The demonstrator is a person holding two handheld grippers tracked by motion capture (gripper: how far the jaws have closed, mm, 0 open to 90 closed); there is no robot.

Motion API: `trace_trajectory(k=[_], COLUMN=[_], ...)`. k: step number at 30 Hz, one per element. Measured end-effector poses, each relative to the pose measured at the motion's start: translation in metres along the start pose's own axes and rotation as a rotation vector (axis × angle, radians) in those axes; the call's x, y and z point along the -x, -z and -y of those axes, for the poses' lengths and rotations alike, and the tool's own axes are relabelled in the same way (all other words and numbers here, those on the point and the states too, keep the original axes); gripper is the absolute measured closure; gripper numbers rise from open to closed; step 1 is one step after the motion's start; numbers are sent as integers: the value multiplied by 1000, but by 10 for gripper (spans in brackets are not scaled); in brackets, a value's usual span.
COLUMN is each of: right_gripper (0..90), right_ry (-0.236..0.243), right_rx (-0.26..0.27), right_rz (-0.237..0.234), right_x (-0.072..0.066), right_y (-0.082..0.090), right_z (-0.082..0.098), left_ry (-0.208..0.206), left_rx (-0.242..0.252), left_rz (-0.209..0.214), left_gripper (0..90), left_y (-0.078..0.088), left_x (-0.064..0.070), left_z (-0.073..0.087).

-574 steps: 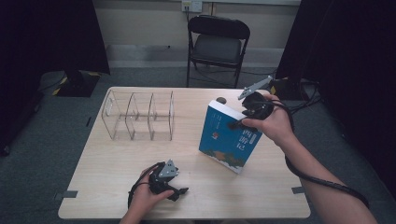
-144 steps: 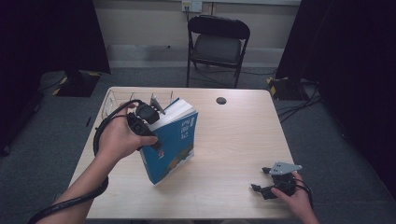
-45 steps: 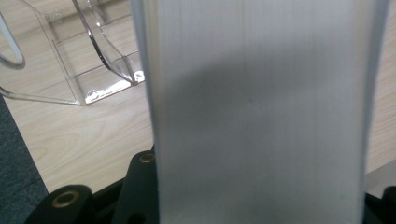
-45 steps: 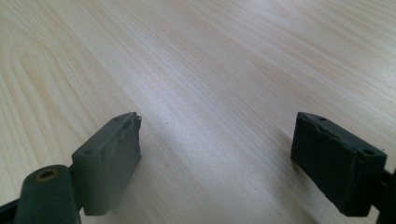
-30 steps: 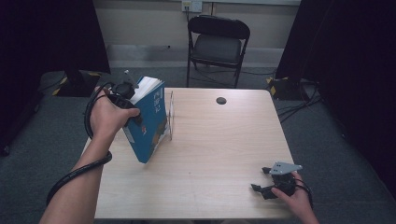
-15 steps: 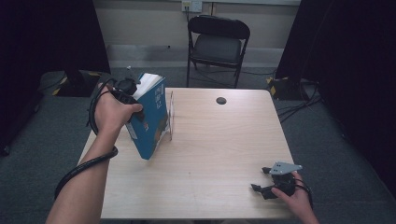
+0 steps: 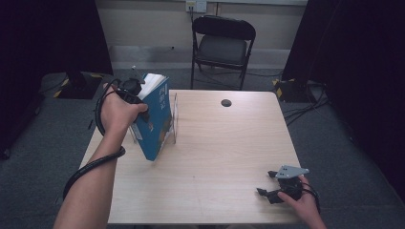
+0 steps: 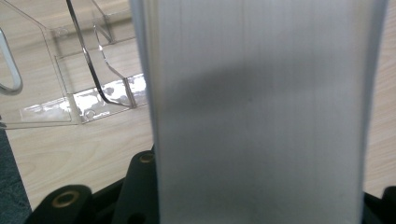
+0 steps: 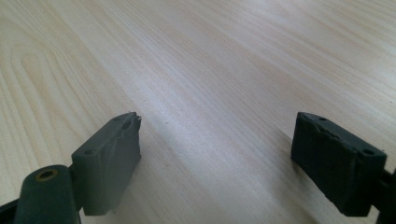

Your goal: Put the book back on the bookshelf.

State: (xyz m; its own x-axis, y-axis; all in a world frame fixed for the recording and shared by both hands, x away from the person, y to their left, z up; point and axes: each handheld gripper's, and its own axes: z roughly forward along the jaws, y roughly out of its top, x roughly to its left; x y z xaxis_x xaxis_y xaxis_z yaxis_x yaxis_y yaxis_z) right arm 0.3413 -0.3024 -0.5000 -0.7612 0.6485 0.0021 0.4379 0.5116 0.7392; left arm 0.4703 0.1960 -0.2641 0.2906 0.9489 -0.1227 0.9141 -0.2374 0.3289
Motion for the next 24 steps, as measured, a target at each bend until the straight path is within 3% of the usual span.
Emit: trace_trajectory(k=[24], right_gripper=[148], right_ry=[7], right_rx=[-5], right_rz=[2], right_x=[1], right_y=[0], right_z=[0], left_ry=[28], left_rx=[7], left_rz=[-22], left_gripper=[621], left_y=[-15], left_x=[3], left_z=[-15])
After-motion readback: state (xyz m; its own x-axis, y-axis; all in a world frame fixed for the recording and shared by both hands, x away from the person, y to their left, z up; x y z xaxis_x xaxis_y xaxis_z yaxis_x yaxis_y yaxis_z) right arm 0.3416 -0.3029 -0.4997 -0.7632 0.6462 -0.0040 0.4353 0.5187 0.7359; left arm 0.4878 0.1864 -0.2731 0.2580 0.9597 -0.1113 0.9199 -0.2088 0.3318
